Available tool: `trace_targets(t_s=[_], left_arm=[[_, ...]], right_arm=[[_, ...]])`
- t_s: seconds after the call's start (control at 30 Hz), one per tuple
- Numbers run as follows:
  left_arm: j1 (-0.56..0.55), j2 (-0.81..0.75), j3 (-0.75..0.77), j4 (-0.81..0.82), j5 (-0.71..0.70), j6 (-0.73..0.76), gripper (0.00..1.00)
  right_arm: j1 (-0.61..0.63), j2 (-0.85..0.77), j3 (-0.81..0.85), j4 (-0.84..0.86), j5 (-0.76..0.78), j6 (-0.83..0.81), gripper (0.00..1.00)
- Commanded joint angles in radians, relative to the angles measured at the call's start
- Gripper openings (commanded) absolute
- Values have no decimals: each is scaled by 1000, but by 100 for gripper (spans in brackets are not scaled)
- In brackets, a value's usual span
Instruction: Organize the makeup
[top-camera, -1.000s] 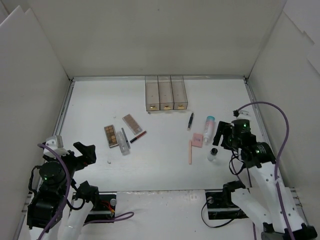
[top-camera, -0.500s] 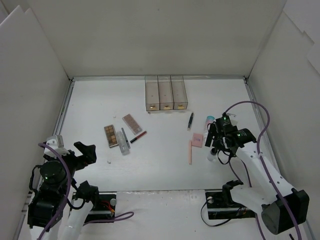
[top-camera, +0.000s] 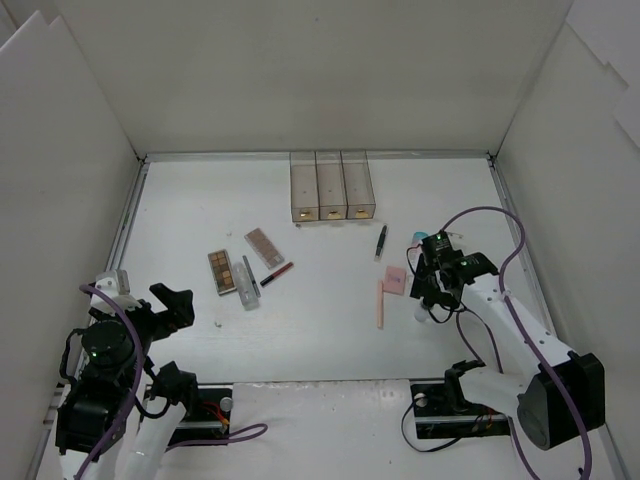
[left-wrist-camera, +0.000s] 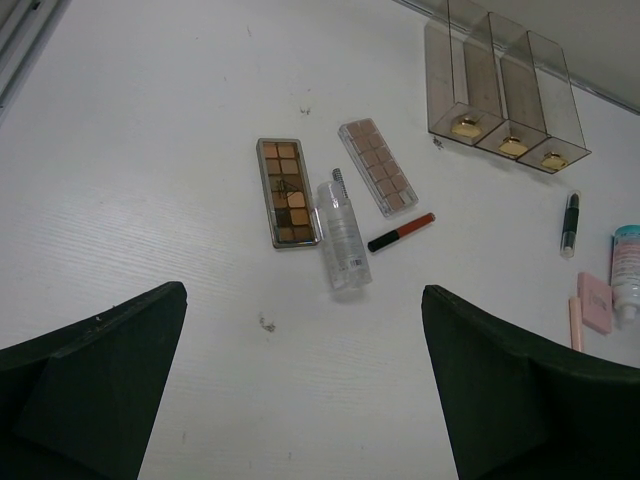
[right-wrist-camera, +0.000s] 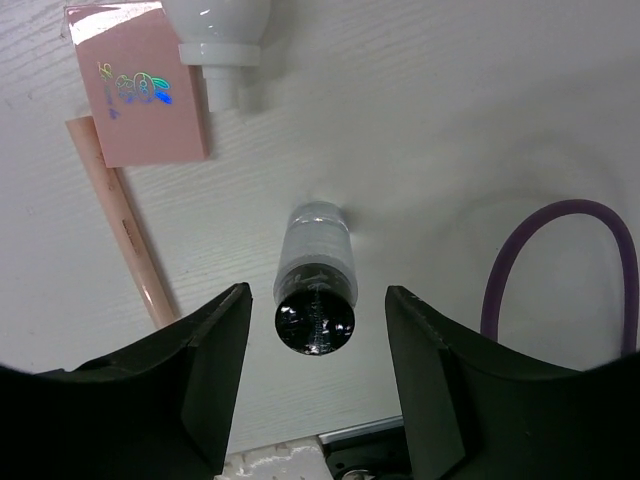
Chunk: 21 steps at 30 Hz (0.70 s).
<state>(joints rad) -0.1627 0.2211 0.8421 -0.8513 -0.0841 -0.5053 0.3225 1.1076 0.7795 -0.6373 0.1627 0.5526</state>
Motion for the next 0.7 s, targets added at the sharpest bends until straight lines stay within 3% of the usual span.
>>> trace_targets(t_s=[0.0,0.23,0.33,0.47,0.53,0.67], left_arm=[[-3,17,9,70,6,11,99],[-12,15,11,69,4,8,99],[-12,14,9,69,4,8,99],[-21,15,11,69,4,10,99],[-21,12,9,69,4,10,100],[-31,20,11,67,4,10,99]], right_arm=[[6,38,7,28,-8,4,53],[7,47,-9,48,-15,15,42],[6,41,-8,48,-8,17,32],[7,32,1,45,-5,10,8],[6,29,23,42,-8,0,1],[12,32,182,-13,-23,-36,0]])
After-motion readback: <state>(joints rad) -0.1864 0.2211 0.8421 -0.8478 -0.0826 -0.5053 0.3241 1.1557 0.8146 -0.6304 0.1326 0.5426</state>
